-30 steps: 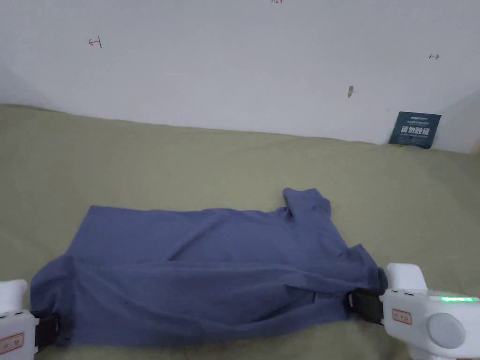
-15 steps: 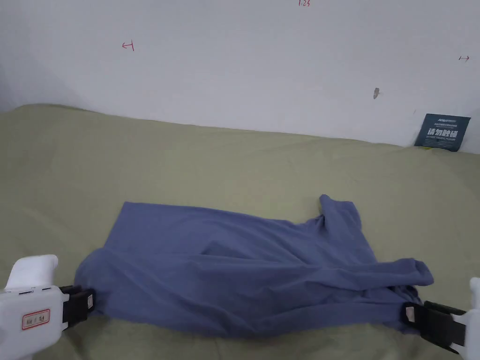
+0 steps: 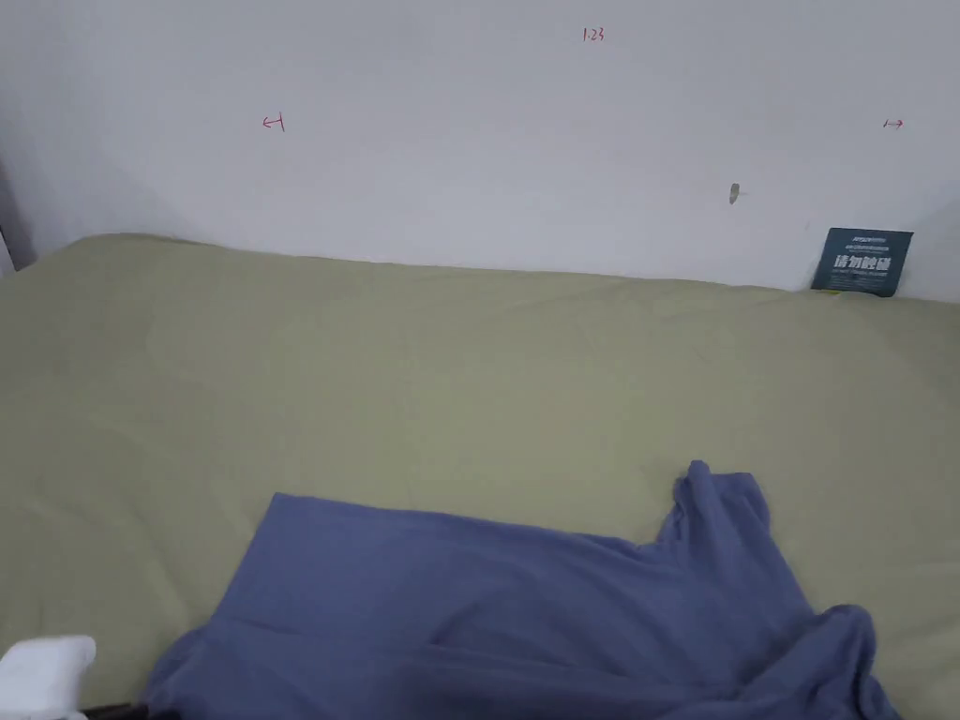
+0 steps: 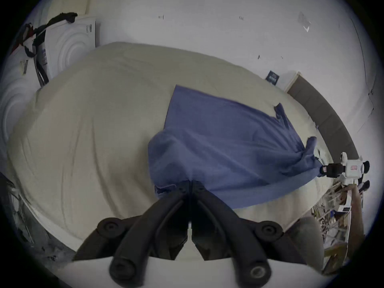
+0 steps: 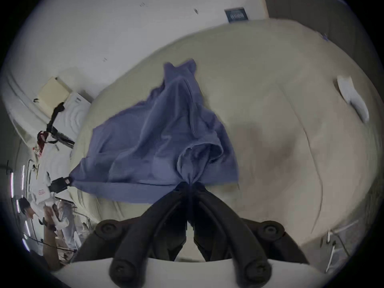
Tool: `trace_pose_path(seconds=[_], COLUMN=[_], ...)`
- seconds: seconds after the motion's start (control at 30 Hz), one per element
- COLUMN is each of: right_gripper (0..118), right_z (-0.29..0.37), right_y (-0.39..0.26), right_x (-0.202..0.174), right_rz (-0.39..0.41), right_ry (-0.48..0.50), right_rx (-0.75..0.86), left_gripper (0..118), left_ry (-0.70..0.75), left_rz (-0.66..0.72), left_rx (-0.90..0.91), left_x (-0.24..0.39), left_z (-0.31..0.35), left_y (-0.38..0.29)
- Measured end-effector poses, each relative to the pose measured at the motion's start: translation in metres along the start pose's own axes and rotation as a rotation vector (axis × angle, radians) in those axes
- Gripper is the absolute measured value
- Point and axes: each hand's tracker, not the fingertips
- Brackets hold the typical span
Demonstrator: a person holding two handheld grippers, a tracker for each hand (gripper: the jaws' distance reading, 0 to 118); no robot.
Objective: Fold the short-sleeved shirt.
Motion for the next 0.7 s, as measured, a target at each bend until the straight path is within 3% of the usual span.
trace_pose_path(seconds=[0.13, 0.23, 0.43, 0.5, 0.53, 0.6, 0.63, 0.67, 0.7], right_gripper=[6, 6, 6, 10, 19, 62, 77, 78, 78], right_z=[0.015, 0.023, 0.022, 0.029, 0.039, 0.064, 0.077, 0.089, 0.099], right_y=[-0.026, -0.032, -0.037, -0.036, -0.036, -0.036, -0.037, -0.038, -0.039], right_x=[0.006, 0.010, 0.017, 0.009, 0.001, -0.016, -0.028, -0.040, -0.057], right_rz=[-0.066, -0.007, -0.011, 0.040, 0.055, 0.114, 0.141, 0.161, 0.191], right_ry=[0.037, 0.014, -0.025, -0.046, -0.051, -0.098, -0.111, -0.110, -0.116], right_rx=[0.050, 0.013, -0.023, -0.023, -0.012, 0.067, 0.125, 0.179, 0.240], left_gripper=[0, 0, 0, 7, 13, 29, 43, 61, 68], left_ry=[0.028, 0.015, -0.007, 0.005, 0.037, 0.064, 0.049, 0.036, 0.031], left_rz=[-0.008, 0.026, 0.030, 0.015, -0.011, -0.065, -0.082, -0.089, -0.089], left_rx=[-0.042, -0.044, -0.047, -0.047, -0.028, 0.054, 0.102, 0.132, 0.166], left_x=[0.003, -0.015, -0.023, -0.018, -0.012, 0.010, 0.019, 0.029, 0.037], left_z=[0.001, -0.002, -0.008, -0.002, 0.006, 0.035, 0.050, 0.061, 0.071], left_y=[-0.025, -0.033, -0.038, -0.039, -0.038, -0.038, -0.034, -0.029, -0.025])
